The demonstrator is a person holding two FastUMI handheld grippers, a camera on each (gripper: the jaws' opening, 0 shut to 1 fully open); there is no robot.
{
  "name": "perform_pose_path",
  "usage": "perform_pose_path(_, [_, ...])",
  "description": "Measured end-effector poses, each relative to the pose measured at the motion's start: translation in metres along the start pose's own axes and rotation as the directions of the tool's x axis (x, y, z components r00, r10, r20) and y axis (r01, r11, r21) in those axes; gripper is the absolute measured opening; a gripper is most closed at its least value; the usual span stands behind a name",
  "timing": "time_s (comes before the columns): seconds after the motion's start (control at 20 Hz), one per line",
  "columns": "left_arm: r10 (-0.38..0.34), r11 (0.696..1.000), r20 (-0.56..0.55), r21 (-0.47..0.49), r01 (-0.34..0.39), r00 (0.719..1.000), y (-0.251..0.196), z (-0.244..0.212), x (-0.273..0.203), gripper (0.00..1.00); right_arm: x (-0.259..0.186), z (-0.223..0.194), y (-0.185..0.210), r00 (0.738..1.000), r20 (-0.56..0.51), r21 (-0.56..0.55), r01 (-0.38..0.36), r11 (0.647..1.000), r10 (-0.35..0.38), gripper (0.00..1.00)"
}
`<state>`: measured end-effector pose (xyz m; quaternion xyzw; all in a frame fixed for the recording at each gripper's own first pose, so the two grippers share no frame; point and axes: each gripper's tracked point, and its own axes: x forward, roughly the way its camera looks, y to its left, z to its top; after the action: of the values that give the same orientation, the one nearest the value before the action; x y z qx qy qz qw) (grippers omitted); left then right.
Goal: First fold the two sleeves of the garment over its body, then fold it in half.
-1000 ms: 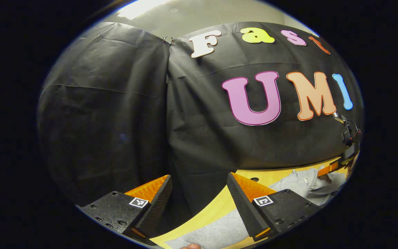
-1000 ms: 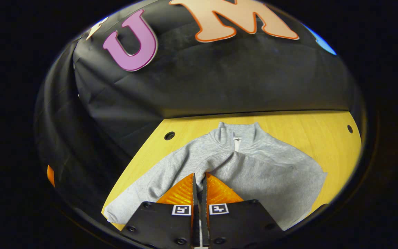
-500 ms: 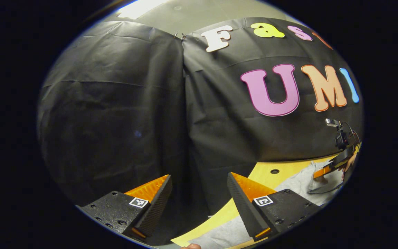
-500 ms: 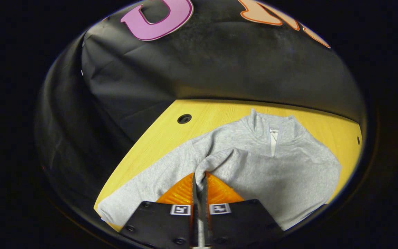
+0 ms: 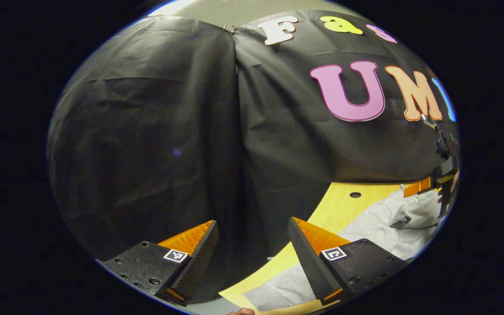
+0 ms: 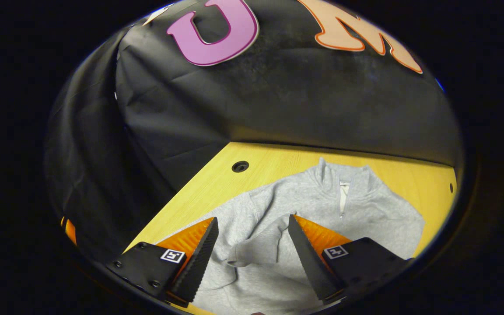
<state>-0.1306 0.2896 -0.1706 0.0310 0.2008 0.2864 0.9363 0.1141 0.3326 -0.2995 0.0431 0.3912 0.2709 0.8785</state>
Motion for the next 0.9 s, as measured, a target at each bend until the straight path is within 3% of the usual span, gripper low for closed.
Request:
perform_pose_path(0.05, [-0.01,1.0,-0.028,-0.008,0.01,1.0,-0.004,-0.012,0.001,0.95,-0.009,0.002,-0.003,1.0,0.014,-0.018,0.004,1.0,-0.003,0.95])
perform_pose_path(0.15, [-0.028,0.999,-0.088,-0.03,0.026,0.996,-0.012,-0.036,0.002,0.99,-0.025,0.007,-0.007,0.999,0.036,-0.042,0.007,0.999,-0.006,0.99])
perform_pose_path(0.25, [-0.042,0.998,-0.153,-0.054,0.034,0.987,-0.017,-0.061,0.005,0.95,-0.037,0.009,-0.014,0.999,0.053,-0.057,0.012,0.998,-0.009,0.99])
perform_pose_path(0.3, [-0.046,0.997,-0.186,-0.065,0.034,0.981,-0.021,-0.074,0.006,0.99,-0.04,0.008,-0.019,0.998,0.059,-0.061,0.015,0.998,-0.011,0.99])
perform_pose_path(0.35, [-0.049,0.996,-0.219,-0.077,0.033,0.974,-0.021,-0.086,0.005,0.95,-0.045,0.007,-0.024,0.998,0.062,-0.061,0.018,0.998,-0.015,0.99])
perform_pose_path(0.45, [-0.047,0.995,-0.278,-0.095,0.021,0.959,-0.021,-0.112,0.004,0.95,-0.056,0.006,-0.034,0.998,0.065,-0.057,0.029,0.998,-0.026,0.96])
perform_pose_path(0.6, [-0.025,0.996,-0.356,-0.091,-0.008,0.934,-0.017,-0.146,0.004,0.95,-0.071,0.0,-0.053,0.997,0.064,-0.038,0.05,0.998,-0.048,0.99])
perform_pose_path(0.9, [-0.043,0.993,-0.453,-0.121,-0.014,0.891,-0.028,-0.184,-0.004,0.95,-0.093,-0.007,-0.09,0.994,0.056,-0.009,0.1,0.995,-0.099,0.96])
